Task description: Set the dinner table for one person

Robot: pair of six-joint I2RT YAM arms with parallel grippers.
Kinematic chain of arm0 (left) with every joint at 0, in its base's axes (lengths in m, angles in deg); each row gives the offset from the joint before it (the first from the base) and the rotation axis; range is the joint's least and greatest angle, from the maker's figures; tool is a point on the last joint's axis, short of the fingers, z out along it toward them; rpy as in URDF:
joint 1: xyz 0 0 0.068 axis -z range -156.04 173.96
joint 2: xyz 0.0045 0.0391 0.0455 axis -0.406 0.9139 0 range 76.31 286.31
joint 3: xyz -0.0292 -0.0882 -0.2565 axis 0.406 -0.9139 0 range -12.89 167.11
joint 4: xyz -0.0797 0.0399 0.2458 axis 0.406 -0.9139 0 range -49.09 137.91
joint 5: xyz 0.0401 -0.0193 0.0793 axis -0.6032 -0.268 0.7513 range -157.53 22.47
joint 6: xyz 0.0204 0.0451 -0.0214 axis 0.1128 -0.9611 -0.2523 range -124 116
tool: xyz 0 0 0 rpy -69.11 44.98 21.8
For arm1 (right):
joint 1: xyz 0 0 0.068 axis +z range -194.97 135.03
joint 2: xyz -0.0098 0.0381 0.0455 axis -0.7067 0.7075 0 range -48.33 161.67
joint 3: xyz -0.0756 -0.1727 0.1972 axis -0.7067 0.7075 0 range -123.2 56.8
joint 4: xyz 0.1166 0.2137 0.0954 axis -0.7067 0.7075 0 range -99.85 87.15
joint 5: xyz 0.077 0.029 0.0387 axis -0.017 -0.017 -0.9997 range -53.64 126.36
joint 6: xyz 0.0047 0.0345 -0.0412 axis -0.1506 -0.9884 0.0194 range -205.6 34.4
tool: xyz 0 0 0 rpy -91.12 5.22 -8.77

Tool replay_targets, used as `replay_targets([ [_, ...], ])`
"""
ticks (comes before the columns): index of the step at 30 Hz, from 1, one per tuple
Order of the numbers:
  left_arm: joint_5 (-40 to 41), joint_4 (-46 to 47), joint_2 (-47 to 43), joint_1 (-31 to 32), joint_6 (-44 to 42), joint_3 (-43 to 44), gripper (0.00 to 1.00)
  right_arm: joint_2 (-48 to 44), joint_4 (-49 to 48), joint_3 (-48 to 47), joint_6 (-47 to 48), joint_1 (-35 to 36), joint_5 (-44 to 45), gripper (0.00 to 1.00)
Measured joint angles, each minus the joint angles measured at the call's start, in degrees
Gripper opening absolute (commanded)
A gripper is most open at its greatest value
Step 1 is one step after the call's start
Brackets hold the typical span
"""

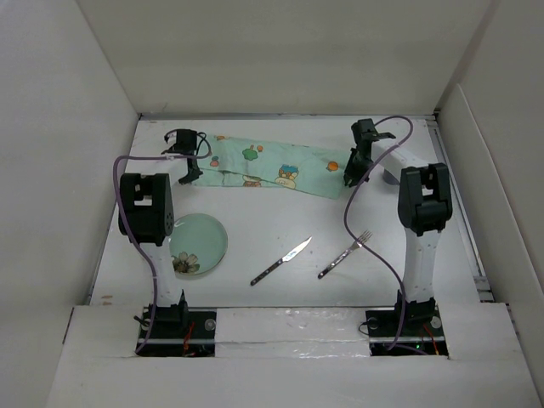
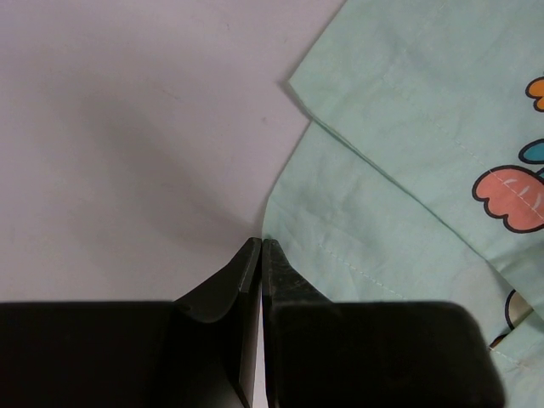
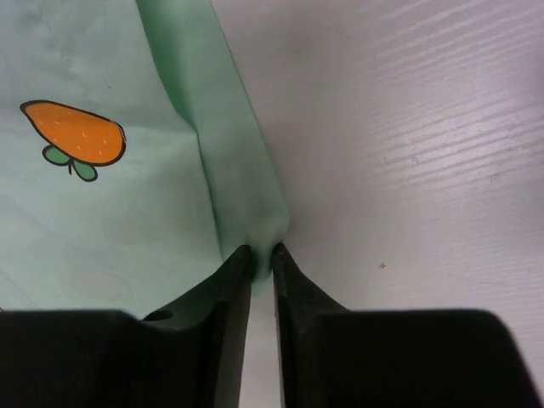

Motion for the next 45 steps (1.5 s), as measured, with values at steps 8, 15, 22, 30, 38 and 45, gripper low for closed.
replay_targets([
  [8,-1.4,-0.46,-1.99,0.0,0.68,-1.07,0.0,2.25,2.91,-3.61,-0.2,0.04,0.11,0.0],
  [15,-4.46,-3.52,-6.01,0.0,0.72,0.48,0.0,-1.16,3.15,-0.87,0.52,0.2,-0.83,0.0],
  [22,-10.56,-6.25,-16.09,-0.98,0.87,12.37,0.0,-18.21,6.16,-3.63,2.56,0.7,-8.83,0.0],
  [30,-16.52,-8.11,-26.77,-7.69,2.49,27.3,0.0,-34.05,5.68,-14.71,1.57,-3.93,-24.2,0.0],
  [38,-21.42,-10.75,-28.5,-9.84,4.04,35.89,0.0,-35.67,0.26,-10.67,-6.23,-9.07,-39.67,0.0],
  [45,-22.03,-13.99,-28.52,-10.29,4.37,37.29,0.0,-35.39,0.11,-15.41,-8.83,-9.51,-42.03,0.0],
])
